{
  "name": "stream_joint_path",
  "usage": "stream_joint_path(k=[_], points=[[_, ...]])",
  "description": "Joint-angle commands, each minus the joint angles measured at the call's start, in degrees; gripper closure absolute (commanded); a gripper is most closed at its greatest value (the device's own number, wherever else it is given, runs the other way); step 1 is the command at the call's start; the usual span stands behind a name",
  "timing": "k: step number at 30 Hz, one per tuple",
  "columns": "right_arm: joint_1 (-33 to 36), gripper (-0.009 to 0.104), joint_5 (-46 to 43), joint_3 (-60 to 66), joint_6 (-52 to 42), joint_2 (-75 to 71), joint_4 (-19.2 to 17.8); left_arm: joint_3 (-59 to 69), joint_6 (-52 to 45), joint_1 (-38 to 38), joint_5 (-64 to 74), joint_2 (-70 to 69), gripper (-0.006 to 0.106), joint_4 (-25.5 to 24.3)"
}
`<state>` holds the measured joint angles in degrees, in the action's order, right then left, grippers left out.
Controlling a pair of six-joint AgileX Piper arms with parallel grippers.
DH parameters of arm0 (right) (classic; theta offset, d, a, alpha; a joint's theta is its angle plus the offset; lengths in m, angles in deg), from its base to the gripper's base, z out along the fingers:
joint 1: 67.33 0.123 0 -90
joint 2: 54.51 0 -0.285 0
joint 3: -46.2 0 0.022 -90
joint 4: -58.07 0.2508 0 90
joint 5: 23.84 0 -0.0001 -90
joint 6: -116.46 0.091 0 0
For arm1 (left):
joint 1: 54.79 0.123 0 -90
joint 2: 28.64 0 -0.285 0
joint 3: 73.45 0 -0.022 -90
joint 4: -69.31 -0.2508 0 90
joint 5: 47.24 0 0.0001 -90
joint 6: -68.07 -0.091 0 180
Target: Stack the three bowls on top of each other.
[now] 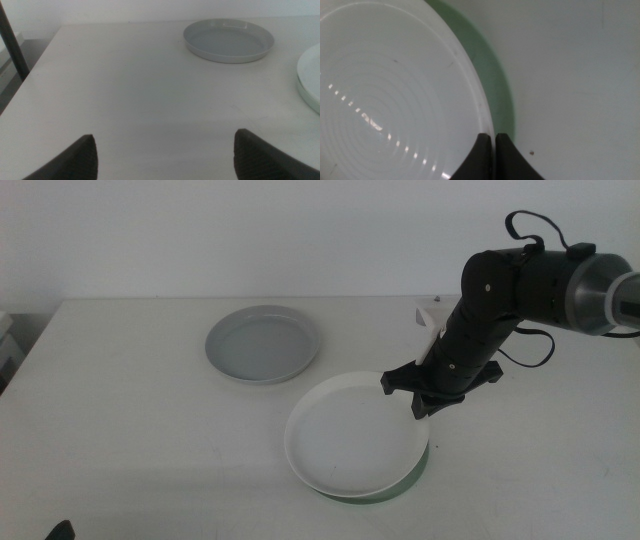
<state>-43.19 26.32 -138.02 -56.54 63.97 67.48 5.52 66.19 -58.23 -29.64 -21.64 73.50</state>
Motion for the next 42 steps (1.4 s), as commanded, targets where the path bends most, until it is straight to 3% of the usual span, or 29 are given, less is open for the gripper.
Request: stream_joint_path(k=[1,7,10,18,22,27,34,42], points=[[0.15,0.096,-2.07,-1.29,-0.49,-2.60,0.07,-0.24,0.52,0.06,-4.05,-0.76,-0.004,0.47],[0.15,0.094,-1.80,-1.29,-0.01,-2.02,-2.86,-0.24,0.52,0.06,-4.05,-0.76,-0.004,0.47],[0.15,0.087,-1.80,-1.29,-0.13,-2.02,-3.16,-0.24,0.52,0.06,-4.05,-0.76,-0.004,0.47],[-0.49,0.046,-1.18,-1.34,-0.35,-5.12,-1.87,-0.24,0.52,0.06,-4.05,-0.76,-0.004,0.47],[-1.99,0.033,0.78,-1.34,-2.80,-11.92,-2.87,-0.24,0.52,0.06,-4.05,-0.76,-0.004,0.47],[-3.82,0.032,2.53,0.65,-10.00,-24.08,-2.38,-0.24,0.52,0.06,-4.05,-0.76,-0.004,0.47],[-5.17,0.037,-5.09,14.75,-15.45,-46.55,-1.75,-0.24,0.52,0.06,-4.05,-0.76,-0.004,0.47],[-5.11,0.040,-5.24,25.56,-19.75,-67.21,2.54,-0.24,0.52,0.06,-4.05,-0.76,-0.004,0.47]])
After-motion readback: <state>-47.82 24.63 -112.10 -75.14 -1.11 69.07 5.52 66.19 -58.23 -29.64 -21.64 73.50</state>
